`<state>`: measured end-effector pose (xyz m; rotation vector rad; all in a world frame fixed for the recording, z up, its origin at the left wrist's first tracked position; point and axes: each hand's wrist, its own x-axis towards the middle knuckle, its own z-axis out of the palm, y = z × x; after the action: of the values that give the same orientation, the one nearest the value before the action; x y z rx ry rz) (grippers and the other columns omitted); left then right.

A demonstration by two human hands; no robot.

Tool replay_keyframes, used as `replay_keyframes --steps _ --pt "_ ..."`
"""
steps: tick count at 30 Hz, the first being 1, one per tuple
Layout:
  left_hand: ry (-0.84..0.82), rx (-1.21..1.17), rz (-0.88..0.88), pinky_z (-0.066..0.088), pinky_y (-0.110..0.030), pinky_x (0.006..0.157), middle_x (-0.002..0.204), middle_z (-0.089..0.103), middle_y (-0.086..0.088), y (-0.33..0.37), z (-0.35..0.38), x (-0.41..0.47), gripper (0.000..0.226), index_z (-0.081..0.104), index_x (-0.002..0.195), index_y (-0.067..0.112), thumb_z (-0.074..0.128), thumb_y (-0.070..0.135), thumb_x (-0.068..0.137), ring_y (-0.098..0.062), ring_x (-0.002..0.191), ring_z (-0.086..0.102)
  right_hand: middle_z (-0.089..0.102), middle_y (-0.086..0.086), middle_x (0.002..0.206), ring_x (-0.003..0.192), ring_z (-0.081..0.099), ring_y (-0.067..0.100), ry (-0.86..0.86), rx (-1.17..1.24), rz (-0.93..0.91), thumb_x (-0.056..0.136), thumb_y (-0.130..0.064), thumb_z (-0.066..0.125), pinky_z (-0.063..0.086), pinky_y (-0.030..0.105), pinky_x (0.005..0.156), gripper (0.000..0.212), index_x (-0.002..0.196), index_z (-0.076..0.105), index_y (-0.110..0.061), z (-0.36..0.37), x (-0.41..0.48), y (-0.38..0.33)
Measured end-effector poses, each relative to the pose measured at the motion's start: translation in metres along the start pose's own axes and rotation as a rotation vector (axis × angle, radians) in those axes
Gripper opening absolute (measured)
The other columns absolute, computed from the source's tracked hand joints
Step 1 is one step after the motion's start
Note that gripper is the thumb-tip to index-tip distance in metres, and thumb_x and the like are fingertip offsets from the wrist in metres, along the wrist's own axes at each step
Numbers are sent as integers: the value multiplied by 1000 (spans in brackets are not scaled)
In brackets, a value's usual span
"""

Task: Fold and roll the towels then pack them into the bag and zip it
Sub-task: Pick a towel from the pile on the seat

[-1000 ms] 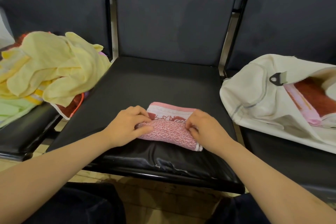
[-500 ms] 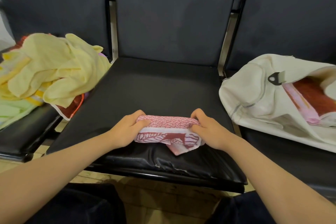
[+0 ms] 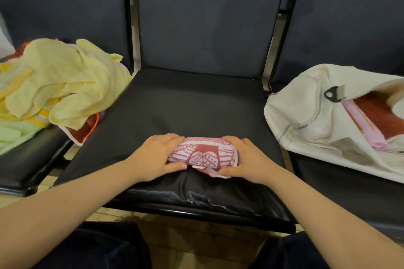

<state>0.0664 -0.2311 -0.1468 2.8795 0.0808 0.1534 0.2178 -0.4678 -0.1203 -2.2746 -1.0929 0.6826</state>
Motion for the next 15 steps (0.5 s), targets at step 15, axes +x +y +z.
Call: replay_keyframes --steps 15 --pt "-7 -923 -253 48 -20 67 82 70 8 10 -46 6 51 63 92 15 64 55 62 -4 75 65 52 -8 122 111 57 7 181 376 -241 85 -12 70 55 22 85 56 123 44 -43 -27 -10 -18"
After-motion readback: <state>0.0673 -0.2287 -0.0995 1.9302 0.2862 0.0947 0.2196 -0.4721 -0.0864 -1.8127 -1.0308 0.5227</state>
